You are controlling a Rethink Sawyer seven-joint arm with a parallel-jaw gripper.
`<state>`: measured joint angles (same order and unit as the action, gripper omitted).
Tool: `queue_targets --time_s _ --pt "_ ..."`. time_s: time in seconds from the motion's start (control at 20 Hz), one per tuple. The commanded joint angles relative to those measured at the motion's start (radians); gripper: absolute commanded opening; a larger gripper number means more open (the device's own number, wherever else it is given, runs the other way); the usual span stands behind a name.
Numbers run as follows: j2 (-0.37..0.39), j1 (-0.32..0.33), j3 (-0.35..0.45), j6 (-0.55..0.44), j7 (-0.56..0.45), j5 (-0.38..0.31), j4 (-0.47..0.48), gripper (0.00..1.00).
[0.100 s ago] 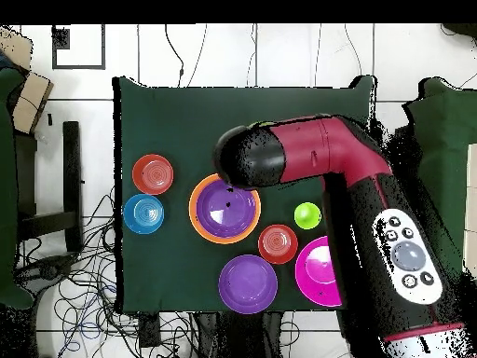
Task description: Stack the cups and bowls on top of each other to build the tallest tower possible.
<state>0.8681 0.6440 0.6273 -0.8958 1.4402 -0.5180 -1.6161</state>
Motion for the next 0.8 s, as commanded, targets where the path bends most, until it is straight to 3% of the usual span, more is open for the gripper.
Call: queue_targets --time_s 0.05,0.45,0.8 --pt "0.009 -0.016 -0.11 0.085 0.174 -0.015 -0.15 0.0" --pt "0.008 -0.067 -0.181 0.24 0.282 -0.054 -0.228 0.0" --pt "0.034 -0.156 -0.228 0.199 0.326 -0.009 -0.212 0.0"
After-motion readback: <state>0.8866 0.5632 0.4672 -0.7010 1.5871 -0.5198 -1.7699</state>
